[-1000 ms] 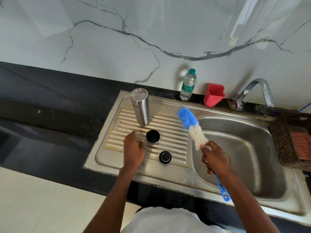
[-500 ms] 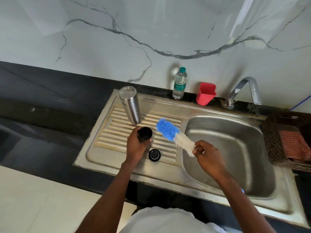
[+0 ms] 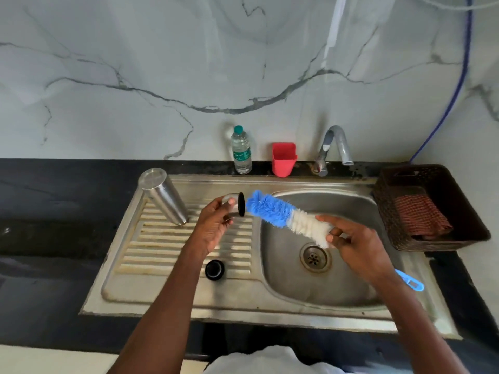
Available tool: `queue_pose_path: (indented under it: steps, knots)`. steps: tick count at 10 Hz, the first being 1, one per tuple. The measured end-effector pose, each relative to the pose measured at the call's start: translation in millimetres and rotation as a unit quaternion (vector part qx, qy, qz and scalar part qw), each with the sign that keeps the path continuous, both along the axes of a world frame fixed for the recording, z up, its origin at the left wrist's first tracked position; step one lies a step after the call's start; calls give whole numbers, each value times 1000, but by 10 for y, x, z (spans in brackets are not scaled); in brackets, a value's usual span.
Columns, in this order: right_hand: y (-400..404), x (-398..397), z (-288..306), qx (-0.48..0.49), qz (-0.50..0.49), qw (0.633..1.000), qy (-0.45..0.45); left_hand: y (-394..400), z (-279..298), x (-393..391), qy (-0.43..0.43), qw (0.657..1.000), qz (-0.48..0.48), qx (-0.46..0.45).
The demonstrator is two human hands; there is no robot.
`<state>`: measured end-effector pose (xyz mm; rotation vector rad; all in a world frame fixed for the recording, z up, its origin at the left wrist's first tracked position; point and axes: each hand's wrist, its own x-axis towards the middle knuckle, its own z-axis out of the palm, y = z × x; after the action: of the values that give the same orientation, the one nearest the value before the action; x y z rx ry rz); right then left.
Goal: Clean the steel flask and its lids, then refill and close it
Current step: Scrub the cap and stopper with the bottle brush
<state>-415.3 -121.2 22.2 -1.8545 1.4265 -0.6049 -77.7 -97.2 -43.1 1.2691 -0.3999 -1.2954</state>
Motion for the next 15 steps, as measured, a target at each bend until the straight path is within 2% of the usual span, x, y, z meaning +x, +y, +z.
queue_pose_path:
  steps: [2,3,4,5,6,7,8,9,10,11,12,13,14,15]
  knots:
    - [94,-62,-76,-34,-20,999,8,-253,87,-373,30,999,-12,26]
    - [169,0,-110,-62,-6,997,38,-290,166,-564,52,998,22,33]
    - [235,10,-154,-64,7,994,84,-284,234,-615,22,999,37,32]
    - [256,58,-187,-31,-12,999,27,-267,278,-640,2,999,46,17]
    - [210,122,-203,197,-60,968,-142,-249,325,-725,-3,1000,-7,-9]
    - [168,57,-214,390,-73,884,-247,-210,361,-696,45,998,-34,-26]
    - [233,66,-160,285,-57,933,-212,-180,371,-643,144,990,7,-6]
    - [454,136,-133,-18,28,996,78,-205,326,-667,160,983,52,67]
    - [626,254,-133,-195,13,962,191,-205,248,-667,194,969,94,121]
    - [675,305,-268,-242,33,953,177,-222,129,-609,216,961,114,128]
    - [685,244,-413,-276,104,936,193,-215,86,-553,215,961,113,131]
    - [654,193,-418,-305,84,923,220,-204,97,-586,202,965,95,141]
    - [517,175,-400,-327,83,919,204,-204,60,-652,178,971,78,137]
    - [379,229,-200,-90,31,989,113,-211,88,-653,159,980,51,106]
